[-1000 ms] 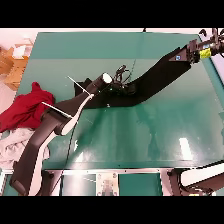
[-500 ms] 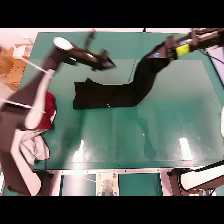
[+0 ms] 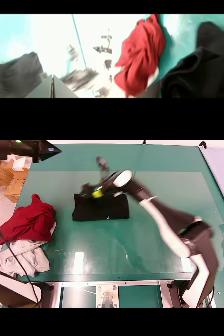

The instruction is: Fold the shirts.

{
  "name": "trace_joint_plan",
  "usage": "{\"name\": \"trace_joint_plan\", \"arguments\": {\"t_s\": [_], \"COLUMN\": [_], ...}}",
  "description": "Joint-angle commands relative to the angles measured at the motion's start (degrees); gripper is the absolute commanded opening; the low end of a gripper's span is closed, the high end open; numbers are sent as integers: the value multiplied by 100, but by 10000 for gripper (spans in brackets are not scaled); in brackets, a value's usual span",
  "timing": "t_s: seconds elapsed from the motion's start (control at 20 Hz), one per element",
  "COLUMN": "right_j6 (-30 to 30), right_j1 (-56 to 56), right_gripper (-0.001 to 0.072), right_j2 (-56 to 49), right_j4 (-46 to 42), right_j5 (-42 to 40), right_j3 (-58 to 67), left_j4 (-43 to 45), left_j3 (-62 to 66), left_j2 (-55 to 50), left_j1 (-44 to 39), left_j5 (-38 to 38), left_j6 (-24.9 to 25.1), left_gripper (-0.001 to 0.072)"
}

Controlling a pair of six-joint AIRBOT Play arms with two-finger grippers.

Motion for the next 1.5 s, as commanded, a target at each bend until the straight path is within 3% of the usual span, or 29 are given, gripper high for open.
{"name": "trace_joint_plan", "arguments": {"t_s": [0.0, 0.2, 0.5, 0.6, 0.75, 0.85, 0.95, 1.15, 1.2, 1.25, 1.3, 1.4, 1.45], "right_j6": [9, 94, 855, 911, 903, 568, 247, 190, 105, 0, -190, -411, -407], "right_j1": [1014, 229, -2103, -2632, -3049, -3121, -3029, -2649, -2570, -2520, -2500, -2544, -2618], "right_gripper": [566, 556, 556, 612, 650, 650, 649, 644, 596, 429, 162, 23, 20], "right_j2": [-855, -435, 697, 715, 702, 605, 374, -63, -111, -120, -116, -81, 15], "right_j4": [83, -619, -1576, -1574, -1453, -911, -393, -201, -85, -2, 192, 542, 520], "right_j5": [-2114, -564, 1947, 2404, 2186, 1888, 1849, 1823, 1825, 1827, 1884, 2162, 2247], "right_j3": [61, 120, 66, -210, -1167, -1624, -1711, -1709, -1711, -1709, -1679, -1421, -1226], "left_j4": [9, 76, 76, 74, 74, 74, 74, 74, 74, 74, 74, 74, 74], "left_j3": [-203, -240, -240, -240, -240, -240, -240, -240, -240, -243, -243, -240, -240], "left_j2": [76, 79, 79, 79, 79, 79, 79, 79, 79, 79, 79, 79, 79], "left_j1": [223, 223, 223, 223, 223, 223, 223, 223, 223, 223, 223, 223, 223], "left_j5": [-203, -251, -293, -293, -284, -275, -278, -286, -291, -304, -323, -328, -332], "left_j6": [68, 260, 317, 315, 315, 315, 315, 310, 313, 313, 310, 308, 308], "left_gripper": [28, 28, 28, 28, 28, 28, 28, 28, 28, 28, 28, 27, 27]}}
